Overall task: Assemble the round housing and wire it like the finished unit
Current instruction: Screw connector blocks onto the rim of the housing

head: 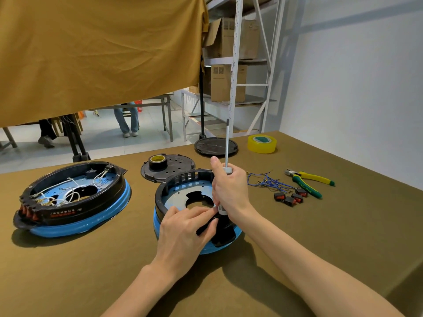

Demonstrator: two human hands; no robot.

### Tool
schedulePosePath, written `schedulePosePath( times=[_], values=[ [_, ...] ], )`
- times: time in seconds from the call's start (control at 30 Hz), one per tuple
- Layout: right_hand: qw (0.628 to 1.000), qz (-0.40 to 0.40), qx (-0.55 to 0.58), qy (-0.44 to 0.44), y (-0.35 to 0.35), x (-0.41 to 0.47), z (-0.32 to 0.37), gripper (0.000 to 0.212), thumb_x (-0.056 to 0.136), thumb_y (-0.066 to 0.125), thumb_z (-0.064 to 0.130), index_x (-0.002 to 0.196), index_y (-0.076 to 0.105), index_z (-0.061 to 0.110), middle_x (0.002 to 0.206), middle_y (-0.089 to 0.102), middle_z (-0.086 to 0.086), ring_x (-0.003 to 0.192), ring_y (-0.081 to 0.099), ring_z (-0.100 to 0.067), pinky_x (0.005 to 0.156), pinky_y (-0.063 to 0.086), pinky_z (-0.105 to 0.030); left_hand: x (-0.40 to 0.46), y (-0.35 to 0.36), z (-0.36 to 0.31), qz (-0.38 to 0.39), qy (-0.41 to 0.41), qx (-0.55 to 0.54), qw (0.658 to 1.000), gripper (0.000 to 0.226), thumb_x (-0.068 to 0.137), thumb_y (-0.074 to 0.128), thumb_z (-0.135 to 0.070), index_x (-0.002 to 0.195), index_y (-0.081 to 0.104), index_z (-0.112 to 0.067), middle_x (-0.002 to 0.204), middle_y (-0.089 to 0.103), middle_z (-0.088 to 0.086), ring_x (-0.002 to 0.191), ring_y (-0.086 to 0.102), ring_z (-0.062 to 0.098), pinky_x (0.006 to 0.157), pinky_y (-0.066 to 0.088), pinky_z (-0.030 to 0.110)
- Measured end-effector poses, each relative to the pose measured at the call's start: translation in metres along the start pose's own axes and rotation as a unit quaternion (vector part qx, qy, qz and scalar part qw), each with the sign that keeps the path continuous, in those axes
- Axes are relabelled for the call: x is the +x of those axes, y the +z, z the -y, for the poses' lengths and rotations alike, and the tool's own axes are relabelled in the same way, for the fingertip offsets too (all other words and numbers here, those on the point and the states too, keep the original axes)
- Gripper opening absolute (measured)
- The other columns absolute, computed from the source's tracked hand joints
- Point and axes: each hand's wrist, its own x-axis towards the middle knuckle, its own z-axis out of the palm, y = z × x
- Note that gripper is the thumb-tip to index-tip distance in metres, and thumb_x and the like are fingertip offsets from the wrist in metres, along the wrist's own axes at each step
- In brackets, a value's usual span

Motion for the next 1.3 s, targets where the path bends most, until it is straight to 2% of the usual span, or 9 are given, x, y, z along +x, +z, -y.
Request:
schedulePosePath(
  times=[0.2, 0.37, 0.53, 0.7, 0.77, 0.93, 1.0, 1.17, 1.3],
  values=[
    [1.000, -0.003, 0.005, -0.002, 0.002, -0.001, 0.002, 0.050, 0.105, 0.057, 0.034, 0.061, 0.041, 0.015, 0.052, 0.041, -0.008, 0.043, 0.036, -0.020, 0.042, 0.033, -0.028, 0.000, -0.001, -0.001, 0.003, -0.008, -0.015, 1.000, 0.035, 0.094, 0.056, -0.045, 0.113, 0.078, -0.026, 0.106, 0.078, -0.012, 0.090, 0.070, 0.001, 0.073, 0.027, 0.009],
    [1.000, -0.015, 0.012, -0.006, 0.003, -0.004, -0.001, 0.051, 0.105, 0.057, 0.032, 0.060, 0.039, 0.016, 0.050, 0.039, -0.002, 0.044, 0.033, -0.017, 0.044, 0.031, -0.030, 0.001, -0.002, 0.000, 0.006, -0.007, -0.017, 1.000, 0.031, 0.090, 0.066, -0.040, 0.117, 0.076, -0.027, 0.106, 0.078, -0.013, 0.089, 0.069, -0.001, 0.072, 0.031, 0.011],
    [1.000, -0.009, 0.000, -0.017, 0.006, -0.005, 0.005, 0.050, 0.105, 0.057, 0.029, 0.060, 0.040, 0.014, 0.054, 0.038, -0.010, 0.047, 0.033, -0.019, 0.047, 0.030, -0.031, 0.001, -0.007, -0.005, 0.012, -0.027, -0.021, 0.999, 0.036, 0.087, 0.069, -0.039, 0.118, 0.075, -0.023, 0.110, 0.077, -0.009, 0.092, 0.070, 0.001, 0.076, 0.034, 0.010],
    [0.999, 0.001, 0.007, -0.034, 0.013, -0.008, 0.005, 0.050, 0.105, 0.056, 0.031, 0.060, 0.042, 0.014, 0.054, 0.042, -0.013, 0.046, 0.036, -0.026, 0.044, 0.032, -0.031, 0.002, -0.006, -0.001, 0.000, -0.061, -0.055, 0.997, 0.056, 0.084, 0.073, -0.040, 0.134, 0.065, -0.016, 0.134, 0.063, -0.005, 0.121, 0.057, 0.005, 0.102, 0.041, 0.017],
    [0.999, 0.000, -0.004, -0.032, 0.014, -0.010, 0.003, 0.050, 0.105, 0.057, 0.031, 0.060, 0.044, 0.013, 0.054, 0.044, -0.014, 0.047, 0.039, -0.027, 0.045, 0.034, -0.030, 0.001, -0.006, 0.000, 0.003, -0.069, -0.062, 0.996, 0.063, 0.082, 0.074, -0.042, 0.138, 0.061, -0.014, 0.137, 0.057, -0.005, 0.124, 0.053, 0.006, 0.105, 0.041, 0.018],
    [0.999, -0.002, 0.006, -0.035, 0.016, -0.001, 0.009, 0.052, 0.105, 0.057, 0.033, 0.057, 0.041, 0.017, 0.051, 0.041, -0.010, 0.045, 0.037, -0.027, 0.043, 0.032, -0.030, 0.002, -0.005, 0.001, 0.006, -0.074, -0.055, 0.996, 0.063, 0.083, 0.072, -0.046, 0.137, 0.060, -0.015, 0.135, 0.056, -0.006, 0.122, 0.045, -0.003, 0.102, 0.030, 0.002],
    [0.999, 0.010, -0.003, -0.044, 0.018, -0.004, 0.004, 0.051, 0.104, 0.058, 0.031, 0.058, 0.043, 0.018, 0.051, 0.043, -0.008, 0.044, 0.039, -0.023, 0.042, 0.034, -0.027, 0.001, -0.004, 0.002, 0.007, -0.075, -0.054, 0.996, 0.062, 0.083, 0.073, -0.044, 0.136, 0.061, -0.016, 0.134, 0.056, -0.007, 0.122, 0.049, 0.001, 0.103, 0.032, 0.007],
    [0.999, 0.018, -0.017, -0.046, 0.017, -0.009, -0.005, 0.050, 0.104, 0.060, 0.031, 0.059, 0.044, 0.015, 0.053, 0.043, -0.015, 0.045, 0.038, -0.026, 0.041, 0.032, -0.026, 0.000, -0.003, 0.003, 0.004, -0.067, -0.045, 0.997, 0.056, 0.084, 0.073, -0.043, 0.132, 0.063, -0.016, 0.131, 0.059, -0.006, 0.119, 0.053, 0.006, 0.101, 0.035, 0.012],
    [0.997, 0.029, -0.028, -0.066, 0.018, -0.008, -0.001, 0.048, 0.103, 0.060, 0.030, 0.060, 0.045, 0.015, 0.054, 0.043, -0.012, 0.045, 0.037, -0.023, 0.042, 0.032, -0.028, -0.002, -0.004, 0.000, -0.009, -0.055, -0.028, 0.998, 0.046, 0.085, 0.069, -0.043, 0.121, 0.069, -0.016, 0.123, 0.065, -0.005, 0.102, 0.053, 0.002, 0.089, 0.038, 0.013]
  ],
)
